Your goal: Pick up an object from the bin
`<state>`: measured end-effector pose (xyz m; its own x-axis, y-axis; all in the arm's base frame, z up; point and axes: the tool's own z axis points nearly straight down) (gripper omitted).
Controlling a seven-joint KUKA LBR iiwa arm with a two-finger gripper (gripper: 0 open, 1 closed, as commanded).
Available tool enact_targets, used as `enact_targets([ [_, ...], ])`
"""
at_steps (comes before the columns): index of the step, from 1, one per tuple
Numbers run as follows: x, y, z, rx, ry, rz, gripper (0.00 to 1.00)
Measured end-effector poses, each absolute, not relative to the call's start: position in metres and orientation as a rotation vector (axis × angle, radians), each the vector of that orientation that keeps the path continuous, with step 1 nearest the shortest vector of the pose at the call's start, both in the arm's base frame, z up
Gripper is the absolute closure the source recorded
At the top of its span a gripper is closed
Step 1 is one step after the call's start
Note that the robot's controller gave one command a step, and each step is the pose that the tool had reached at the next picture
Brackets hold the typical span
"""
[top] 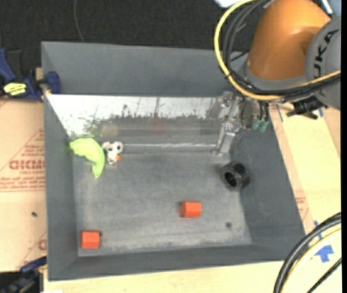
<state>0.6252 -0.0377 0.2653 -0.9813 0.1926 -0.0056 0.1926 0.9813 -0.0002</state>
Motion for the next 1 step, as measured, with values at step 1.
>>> enact_targets([
  [1,0.5849,-0.0703,0.2125,-0.358,3.118,-0.004,0.00],
])
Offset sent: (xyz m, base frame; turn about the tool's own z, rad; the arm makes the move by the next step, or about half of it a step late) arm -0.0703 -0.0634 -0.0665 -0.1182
